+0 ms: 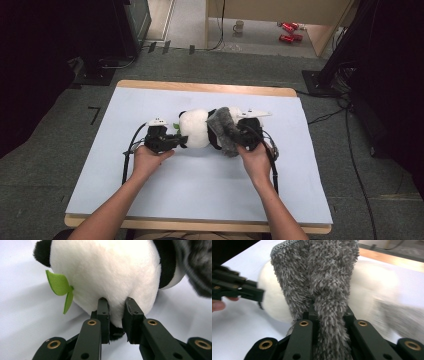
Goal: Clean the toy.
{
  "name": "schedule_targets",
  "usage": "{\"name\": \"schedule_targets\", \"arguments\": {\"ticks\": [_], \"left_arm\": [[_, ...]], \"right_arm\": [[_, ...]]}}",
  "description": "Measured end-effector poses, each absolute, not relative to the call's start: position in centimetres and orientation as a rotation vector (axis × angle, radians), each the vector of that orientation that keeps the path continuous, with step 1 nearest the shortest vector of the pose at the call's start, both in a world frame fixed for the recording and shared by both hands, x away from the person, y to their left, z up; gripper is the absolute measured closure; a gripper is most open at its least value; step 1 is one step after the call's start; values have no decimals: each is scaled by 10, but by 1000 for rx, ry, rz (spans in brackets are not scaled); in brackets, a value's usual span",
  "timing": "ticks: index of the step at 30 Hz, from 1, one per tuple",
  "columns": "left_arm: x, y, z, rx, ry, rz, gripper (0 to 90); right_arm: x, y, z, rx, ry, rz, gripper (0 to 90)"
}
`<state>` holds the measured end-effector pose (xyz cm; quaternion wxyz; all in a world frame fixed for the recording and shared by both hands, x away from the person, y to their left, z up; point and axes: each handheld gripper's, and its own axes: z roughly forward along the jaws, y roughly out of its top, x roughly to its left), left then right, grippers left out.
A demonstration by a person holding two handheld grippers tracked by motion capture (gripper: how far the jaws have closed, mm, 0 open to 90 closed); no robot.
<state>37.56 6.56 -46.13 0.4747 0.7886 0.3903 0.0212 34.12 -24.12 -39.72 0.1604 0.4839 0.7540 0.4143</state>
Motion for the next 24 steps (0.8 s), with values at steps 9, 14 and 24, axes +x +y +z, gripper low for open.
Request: {"name": "schedule_targets", "arguments": {"ticks": [9,14,24], "left_arm": [[382,67,-461,1944,951,62,778],[390,78,-464,1941,985,55,781],[385,75,-466,1931,983,54,785]], "right_arm": [[341,-283,-407,1524,2042,1153,785],[340,-308,-402,1619,1985,1173,787],[347,-313,-380,1616,1901,1330,786]]}}
